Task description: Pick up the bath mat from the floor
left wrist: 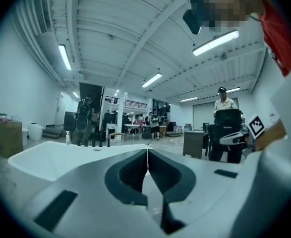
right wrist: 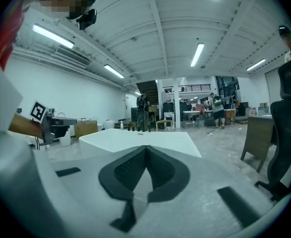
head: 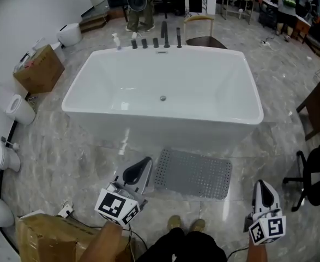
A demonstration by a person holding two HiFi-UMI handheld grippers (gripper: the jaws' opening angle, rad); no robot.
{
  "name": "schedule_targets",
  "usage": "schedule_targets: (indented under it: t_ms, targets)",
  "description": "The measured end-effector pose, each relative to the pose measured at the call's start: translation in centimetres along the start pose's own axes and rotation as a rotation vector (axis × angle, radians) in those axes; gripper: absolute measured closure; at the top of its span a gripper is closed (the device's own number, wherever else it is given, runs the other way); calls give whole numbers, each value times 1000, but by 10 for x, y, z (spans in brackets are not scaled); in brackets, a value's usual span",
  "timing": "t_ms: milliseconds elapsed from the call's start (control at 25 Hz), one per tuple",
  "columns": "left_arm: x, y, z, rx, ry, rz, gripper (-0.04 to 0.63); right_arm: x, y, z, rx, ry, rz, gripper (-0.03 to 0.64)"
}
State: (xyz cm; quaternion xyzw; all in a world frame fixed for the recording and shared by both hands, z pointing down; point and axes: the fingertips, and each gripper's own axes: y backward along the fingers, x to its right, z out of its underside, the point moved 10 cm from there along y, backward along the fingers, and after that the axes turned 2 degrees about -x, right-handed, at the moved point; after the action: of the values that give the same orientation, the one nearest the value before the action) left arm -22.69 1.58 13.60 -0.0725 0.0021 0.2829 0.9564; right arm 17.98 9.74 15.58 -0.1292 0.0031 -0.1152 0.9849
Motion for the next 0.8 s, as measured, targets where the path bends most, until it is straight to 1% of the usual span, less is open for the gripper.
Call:
schedule_targets:
  t_ms: [160,400,560,680,800]
  targets:
    - [-13,-24,37,-72,30,-24,584,13,-29,31,-61,-6,11,612]
    - [-27,-66,116,-186,62,-50,584,43,-75,93,-147,-33,7,612]
    - [-35,-95,178,-260,87,-63,583,61,-103,151,-215,-38,13,612]
    - [-39,-119,231,-317,96,-60,583,76,-121,198,-257,-46,28,612]
    - [-46,-142,288,-376,122,-67,583,89,-143,249,-299,-54,34,612]
